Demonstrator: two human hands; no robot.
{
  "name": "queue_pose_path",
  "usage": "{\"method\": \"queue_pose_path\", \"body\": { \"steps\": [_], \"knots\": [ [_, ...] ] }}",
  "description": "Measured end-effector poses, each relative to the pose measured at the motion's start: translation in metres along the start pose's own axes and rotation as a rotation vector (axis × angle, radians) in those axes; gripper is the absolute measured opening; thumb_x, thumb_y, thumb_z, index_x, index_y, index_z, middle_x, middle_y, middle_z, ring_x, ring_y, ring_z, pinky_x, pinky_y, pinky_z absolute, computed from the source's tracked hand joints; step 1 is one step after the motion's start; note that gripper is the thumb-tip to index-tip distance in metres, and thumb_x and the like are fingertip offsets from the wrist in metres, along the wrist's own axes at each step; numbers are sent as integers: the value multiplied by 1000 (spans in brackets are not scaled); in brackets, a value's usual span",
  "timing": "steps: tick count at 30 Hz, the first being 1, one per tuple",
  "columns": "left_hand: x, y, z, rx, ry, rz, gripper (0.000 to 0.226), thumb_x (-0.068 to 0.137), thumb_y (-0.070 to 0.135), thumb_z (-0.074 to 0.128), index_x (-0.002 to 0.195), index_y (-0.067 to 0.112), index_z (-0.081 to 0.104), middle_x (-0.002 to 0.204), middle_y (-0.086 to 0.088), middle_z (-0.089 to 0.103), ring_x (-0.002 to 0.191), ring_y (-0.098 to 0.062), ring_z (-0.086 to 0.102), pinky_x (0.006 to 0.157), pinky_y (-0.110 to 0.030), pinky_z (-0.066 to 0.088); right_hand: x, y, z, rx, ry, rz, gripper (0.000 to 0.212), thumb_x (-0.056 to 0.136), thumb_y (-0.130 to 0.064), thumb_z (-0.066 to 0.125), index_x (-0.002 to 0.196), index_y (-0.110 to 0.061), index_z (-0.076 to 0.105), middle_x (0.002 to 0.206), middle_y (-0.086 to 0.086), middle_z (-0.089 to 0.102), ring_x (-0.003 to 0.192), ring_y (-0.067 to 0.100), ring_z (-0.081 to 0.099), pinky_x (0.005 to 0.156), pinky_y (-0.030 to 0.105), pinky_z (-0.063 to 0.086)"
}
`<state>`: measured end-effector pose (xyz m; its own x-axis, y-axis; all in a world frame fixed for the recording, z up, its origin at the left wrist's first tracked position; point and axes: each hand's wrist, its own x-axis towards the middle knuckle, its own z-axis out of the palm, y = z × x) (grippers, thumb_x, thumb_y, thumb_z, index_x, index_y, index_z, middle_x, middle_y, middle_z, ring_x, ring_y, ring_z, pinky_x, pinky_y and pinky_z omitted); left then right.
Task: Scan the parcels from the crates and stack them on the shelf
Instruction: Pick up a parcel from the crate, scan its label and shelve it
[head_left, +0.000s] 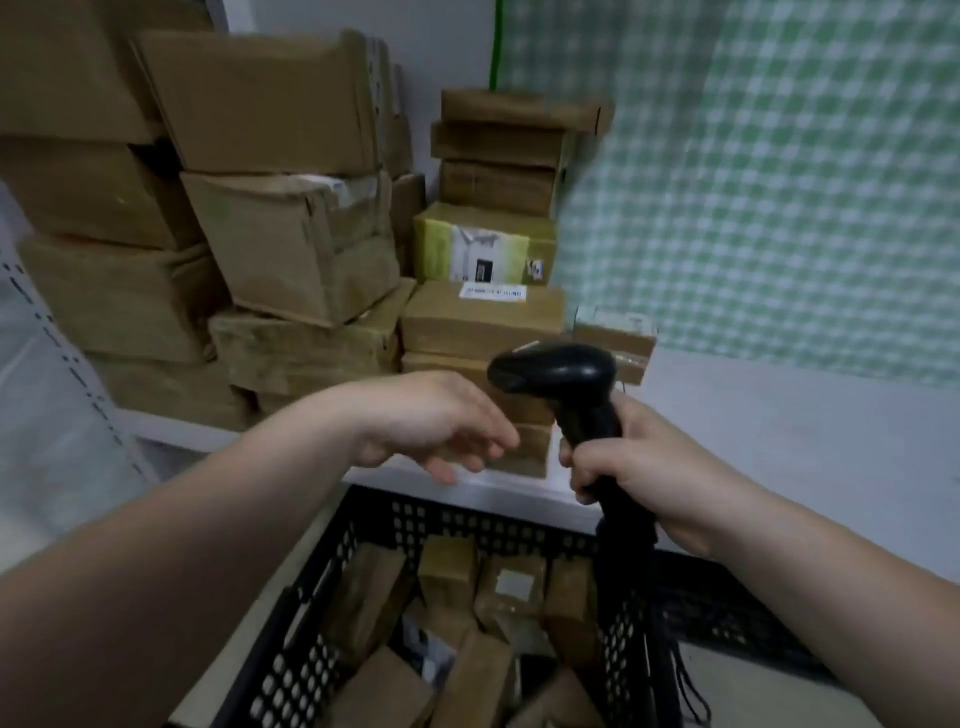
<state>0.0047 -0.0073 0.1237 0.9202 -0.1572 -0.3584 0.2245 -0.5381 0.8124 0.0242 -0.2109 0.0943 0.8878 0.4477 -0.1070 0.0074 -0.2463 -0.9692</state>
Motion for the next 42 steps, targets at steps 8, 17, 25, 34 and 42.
{"method": "queue_pose_path", "body": {
  "steps": [8, 17, 25, 34, 42],
  "knots": [
    [54, -156, 69, 321, -109, -305, 21, 96, 22, 51, 97, 10, 67, 76, 2, 55, 65, -8, 50, 54, -17, 41, -19, 98, 2, -142, -170, 204, 35, 76, 6, 62, 99, -20, 62, 56, -1, 57, 53, 15, 54, 56, 29, 43],
    [82, -287, 123, 434, -78, -576, 73, 89, 29, 64, 150, 11, 28, 149, -14, 34, 124, -28, 48, 89, -29, 48, 13, 177, 24, -220, -253, 349, 46, 80, -3, 67, 122, -19, 58, 74, 0, 57, 55, 7, 55, 56, 24, 45],
    [101, -336, 160, 554, -86, -699, 107, 75, 50, 73, 153, 20, 6, 149, -21, 23, 135, -40, 32, 108, -42, 35, 40, 204, 35, -278, -208, 408, 41, 79, -11, 70, 114, -28, 56, 82, -3, 58, 72, 12, 58, 64, 27, 49],
    [95, -355, 180, 673, -52, -746, 123, 67, 67, 68, 148, 37, -19, 138, -18, 20, 126, -36, 32, 100, -50, 41, 40, 205, 33, -250, -244, 405, 41, 81, -11, 68, 116, -27, 56, 94, 2, 61, 80, 16, 61, 71, 33, 53],
    [94, -292, 143, -186, 180, -638, 97, 56, 70, 65, 142, 31, 40, 133, -14, 51, 114, -33, 52, 94, -43, 48, 30, 199, 22, -134, -206, 419, 43, 81, -7, 70, 117, -24, 55, 86, 4, 61, 63, 10, 58, 55, 21, 47]
  ]
}}
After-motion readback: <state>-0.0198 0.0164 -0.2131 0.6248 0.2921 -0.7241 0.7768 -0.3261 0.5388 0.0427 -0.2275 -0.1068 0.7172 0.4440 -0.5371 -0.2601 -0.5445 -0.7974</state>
